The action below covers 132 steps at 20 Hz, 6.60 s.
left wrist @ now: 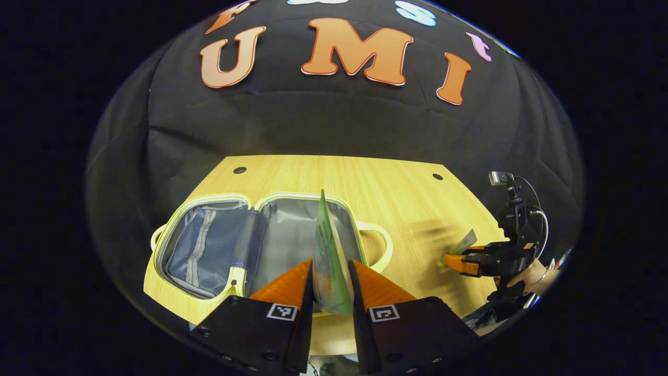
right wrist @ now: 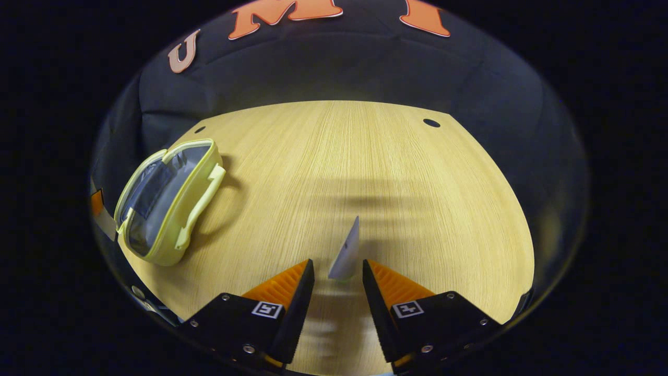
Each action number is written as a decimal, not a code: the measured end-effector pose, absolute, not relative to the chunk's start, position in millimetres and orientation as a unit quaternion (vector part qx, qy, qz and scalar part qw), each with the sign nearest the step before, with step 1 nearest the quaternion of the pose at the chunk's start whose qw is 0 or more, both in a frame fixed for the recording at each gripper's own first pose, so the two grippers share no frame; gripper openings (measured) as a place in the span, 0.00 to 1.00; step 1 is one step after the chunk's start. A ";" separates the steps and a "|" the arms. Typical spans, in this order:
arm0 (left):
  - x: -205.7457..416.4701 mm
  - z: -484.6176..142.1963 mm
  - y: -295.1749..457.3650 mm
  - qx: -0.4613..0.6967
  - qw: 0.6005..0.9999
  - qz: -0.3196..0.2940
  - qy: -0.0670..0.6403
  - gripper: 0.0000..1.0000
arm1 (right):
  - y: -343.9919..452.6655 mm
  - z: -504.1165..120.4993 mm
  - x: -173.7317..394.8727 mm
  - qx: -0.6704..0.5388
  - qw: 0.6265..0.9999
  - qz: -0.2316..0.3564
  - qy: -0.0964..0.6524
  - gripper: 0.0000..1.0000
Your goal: First open the suitcase, pack the skin care products into it, and then close the suitcase.
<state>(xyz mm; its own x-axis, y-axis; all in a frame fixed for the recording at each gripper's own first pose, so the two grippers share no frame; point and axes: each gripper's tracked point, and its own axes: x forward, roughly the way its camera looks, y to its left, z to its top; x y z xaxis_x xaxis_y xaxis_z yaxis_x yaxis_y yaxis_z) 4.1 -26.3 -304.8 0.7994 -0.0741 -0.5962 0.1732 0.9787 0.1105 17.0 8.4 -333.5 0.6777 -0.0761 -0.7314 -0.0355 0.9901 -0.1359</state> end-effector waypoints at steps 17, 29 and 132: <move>48.8 -307.9 33.6 0.068 0.865 -0.138 0.477 0.35 | 141.5 -246.6 -25.8 0.012 0.906 0.065 0.419 0.31; 93.5 -371.0 47.1 0.045 0.783 -0.139 0.605 0.36 | 173.9 -236.6 -55.5 0.033 0.905 0.034 0.422 0.31; 133.8 -211.7 321.0 -0.131 0.931 0.028 0.340 0.01 | 257.5 -202.3 24.7 0.052 0.906 0.138 0.396 0.96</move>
